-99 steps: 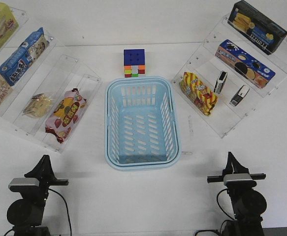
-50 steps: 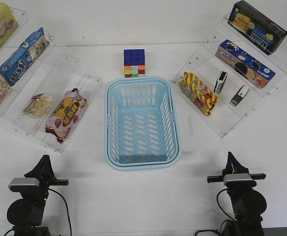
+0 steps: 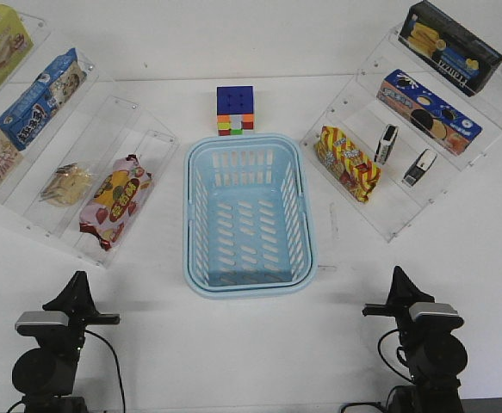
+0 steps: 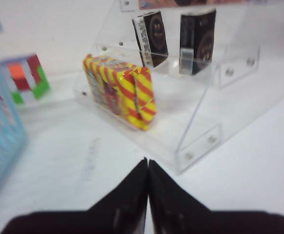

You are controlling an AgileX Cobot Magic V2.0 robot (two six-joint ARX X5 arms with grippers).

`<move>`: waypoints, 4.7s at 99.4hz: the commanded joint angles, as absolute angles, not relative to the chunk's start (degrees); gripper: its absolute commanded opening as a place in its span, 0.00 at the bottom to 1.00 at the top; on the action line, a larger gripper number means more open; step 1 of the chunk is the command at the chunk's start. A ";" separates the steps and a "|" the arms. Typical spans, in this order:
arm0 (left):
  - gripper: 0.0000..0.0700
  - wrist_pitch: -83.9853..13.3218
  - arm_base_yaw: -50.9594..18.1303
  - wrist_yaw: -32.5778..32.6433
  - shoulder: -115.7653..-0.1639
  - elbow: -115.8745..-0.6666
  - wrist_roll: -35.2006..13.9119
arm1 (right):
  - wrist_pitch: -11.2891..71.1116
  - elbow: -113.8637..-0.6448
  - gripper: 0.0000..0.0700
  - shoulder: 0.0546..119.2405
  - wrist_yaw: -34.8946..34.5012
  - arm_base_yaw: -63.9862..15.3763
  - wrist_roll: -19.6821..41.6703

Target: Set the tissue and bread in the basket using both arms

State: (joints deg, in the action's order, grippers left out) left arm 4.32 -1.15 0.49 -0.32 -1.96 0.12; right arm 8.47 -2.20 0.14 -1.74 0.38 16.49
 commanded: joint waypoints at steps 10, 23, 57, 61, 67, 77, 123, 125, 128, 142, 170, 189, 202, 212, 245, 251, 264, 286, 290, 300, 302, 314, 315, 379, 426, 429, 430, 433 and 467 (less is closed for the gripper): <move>0.00 5.23 -1.08 0.43 -0.23 -0.80 0.58 | 12.40 -10.92 0.00 3.99 -1.58 0.34 27.20; 0.00 5.23 -1.08 0.43 -0.23 -0.80 0.58 | 13.65 -19.09 0.00 14.24 -1.04 0.34 23.68; 0.00 5.23 -1.08 0.43 -0.23 -0.80 0.58 | 15.90 -43.77 0.71 49.69 2.72 0.40 12.10; 0.00 5.23 -1.08 0.43 -0.23 -0.80 0.58 | 15.94 -46.61 0.71 53.41 3.68 0.40 11.29; 0.00 5.23 -1.08 0.43 -0.23 -0.80 0.58 | 16.08 -50.68 0.71 58.63 5.61 0.40 10.00; 0.00 5.23 -1.08 0.43 -0.23 -0.80 0.58 | 16.82 -56.66 0.71 66.54 9.72 0.40 8.21; 0.00 5.23 -1.08 0.43 -0.23 -0.80 0.58 | 13.26 -64.71 0.56 84.27 13.78 4.23 6.15; 0.00 5.23 -1.08 0.43 -0.23 -0.80 0.58 | 13.15 -64.71 0.48 84.53 13.17 4.43 6.15; 0.00 5.23 -1.08 0.43 -0.23 -0.80 0.58 | 13.08 -64.71 0.35 84.68 12.10 4.69 6.15; 0.00 5.23 -1.08 0.43 -0.23 -0.80 0.58 | 11.55 -64.86 0.00 84.71 10.04 5.45 5.96; 0.00 5.21 -1.08 0.43 -0.23 -0.80 0.58 | 11.16 -65.23 0.00 71.77 -4.47 4.71 5.87; 0.00 5.26 -1.08 0.43 -0.23 -0.80 0.58 | 8.93 -65.23 0.00 65.65 -22.30 -2.90 9.02; 0.00 5.26 -1.08 0.43 -0.23 -0.80 0.58 | 10.04 -65.23 0.00 66.59 -25.43 -13.54 7.01; 0.00 5.23 -1.08 0.43 -0.23 -0.80 0.58 | 11.53 -65.23 0.00 69.58 -23.68 -21.43 3.66; 0.00 6.11 -1.08 0.36 -0.23 -0.82 -10.94 | 9.10 -65.25 0.60 74.48 -19.00 -28.29 3.64; 0.00 6.09 -1.08 0.36 -0.23 -0.82 -14.59 | 9.06 -65.25 0.54 72.49 -18.09 -27.49 3.66; 0.00 6.15 -1.08 0.36 -0.23 -1.19 -22.22 | 10.90 -65.25 0.00 66.57 -13.93 -23.77 3.62; 0.00 -0.01 -1.08 -1.67 -1.96 -11.07 -29.95 | 2.70 -47.62 0.01 45.89 -7.66 -18.63 2.52; 0.00 -1.63 -1.08 -1.67 -3.01 -13.08 -29.30 | 0.47 -44.58 0.01 43.64 -6.83 -18.48 2.52; 0.00 -6.13 -1.08 -1.37 -8.78 -20.53 -22.74 | -4.73 -36.53 0.01 38.54 -5.56 -18.37 2.98; 0.00 -6.76 -1.08 -1.32 -10.26 -21.96 -20.82 | -4.71 -35.68 0.01 37.91 -5.56 -18.37 3.40; 0.00 -10.22 -1.08 0.54 -21.32 -30.57 -7.20 | -1.85 -34.59 0.01 37.01 -5.65 -18.39 5.19; 0.00 -10.41 -1.08 0.73 -22.30 -31.27 -6.07 | -1.72 -34.59 0.01 37.01 -5.74 -18.39 5.19; 0.84 -9.74 -1.08 9.80 -66.46 -56.95 30.20 | -1.56 -34.59 0.01 37.21 -6.02 -18.41 5.34; 0.00 -6.31 -1.65 15.64 -72.10 -59.77 27.57 | -1.52 -34.59 0.01 37.19 -6.02 -18.41 5.96; 0.00 -6.31 -2.04 15.44 -71.35 -60.05 26.74 | -1.52 -34.59 0.01 37.19 -6.02 -18.41 5.96; 0.00 -6.31 -2.17 15.33 -71.09 -60.18 26.46 | -1.52 -34.59 0.01 37.19 -6.02 -18.41 5.96; 0.00 -6.31 -2.61 14.70 -70.24 -60.66 25.45 | -1.52 -34.59 0.01 37.19 -6.02 -18.41 5.96; 0.00 -4.80 -10.59 -20.60 -62.57 -67.55 2.46 | -1.54 -34.59 0.01 37.21 -5.96 -18.41 5.98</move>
